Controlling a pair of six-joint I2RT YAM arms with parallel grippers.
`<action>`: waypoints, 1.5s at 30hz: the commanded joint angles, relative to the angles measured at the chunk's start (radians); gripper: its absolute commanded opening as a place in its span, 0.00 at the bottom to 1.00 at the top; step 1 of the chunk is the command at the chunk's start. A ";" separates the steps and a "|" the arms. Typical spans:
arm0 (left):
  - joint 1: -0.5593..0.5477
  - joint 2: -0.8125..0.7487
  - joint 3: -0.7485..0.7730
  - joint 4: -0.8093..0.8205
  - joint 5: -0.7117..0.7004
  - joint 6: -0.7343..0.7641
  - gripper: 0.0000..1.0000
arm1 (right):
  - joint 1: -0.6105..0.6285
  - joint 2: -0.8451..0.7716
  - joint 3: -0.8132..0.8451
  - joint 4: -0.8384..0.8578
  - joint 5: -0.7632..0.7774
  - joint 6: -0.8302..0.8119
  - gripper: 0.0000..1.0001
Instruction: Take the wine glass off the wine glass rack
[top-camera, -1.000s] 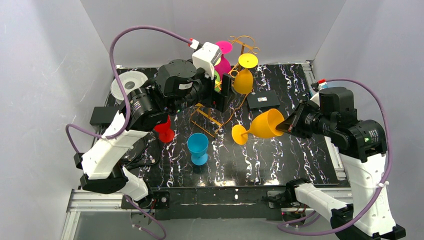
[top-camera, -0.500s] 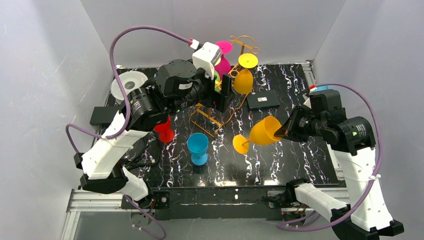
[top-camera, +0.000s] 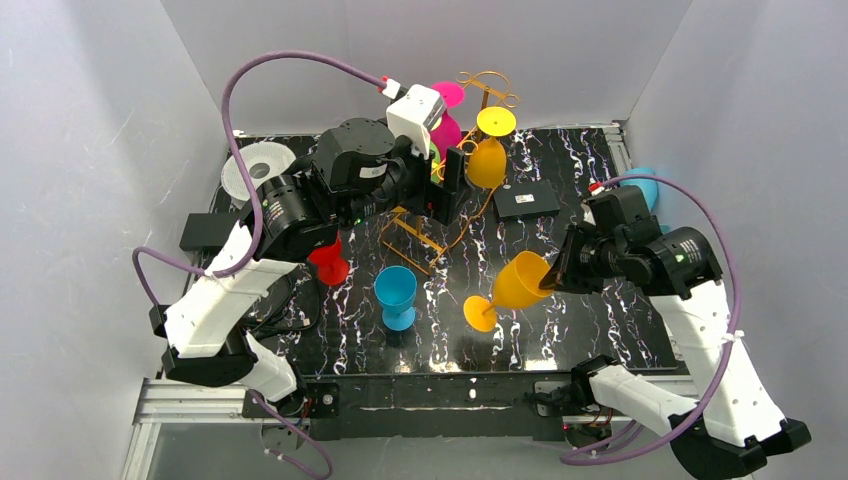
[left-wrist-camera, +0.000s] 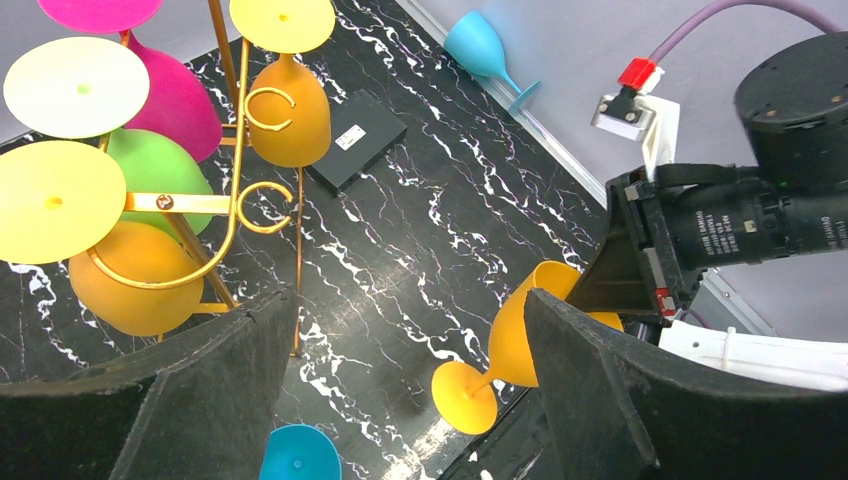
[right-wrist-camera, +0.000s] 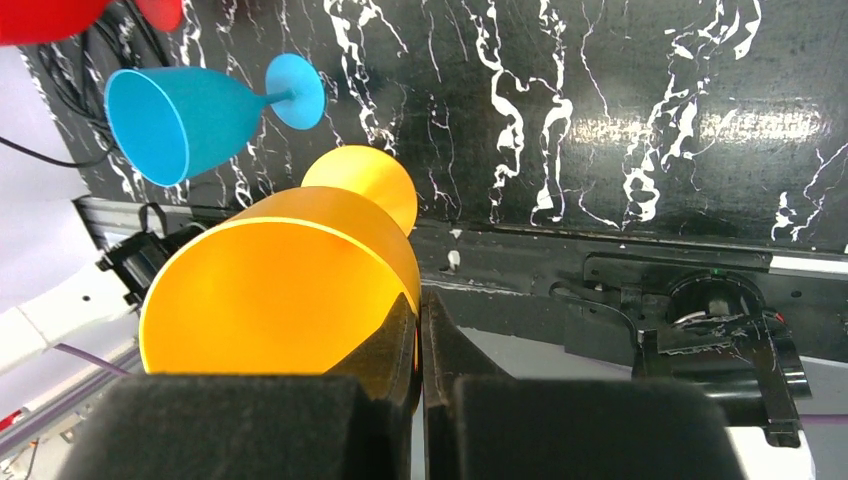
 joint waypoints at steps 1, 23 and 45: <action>0.002 -0.010 0.032 0.005 -0.003 -0.005 0.82 | 0.039 0.010 -0.023 0.028 0.037 -0.004 0.01; 0.002 -0.021 0.024 0.000 -0.005 -0.014 0.81 | 0.140 0.054 -0.095 0.062 0.103 0.006 0.01; 0.002 -0.097 -0.061 0.006 -0.024 -0.027 0.79 | 0.270 0.271 -0.050 0.208 0.286 0.022 0.01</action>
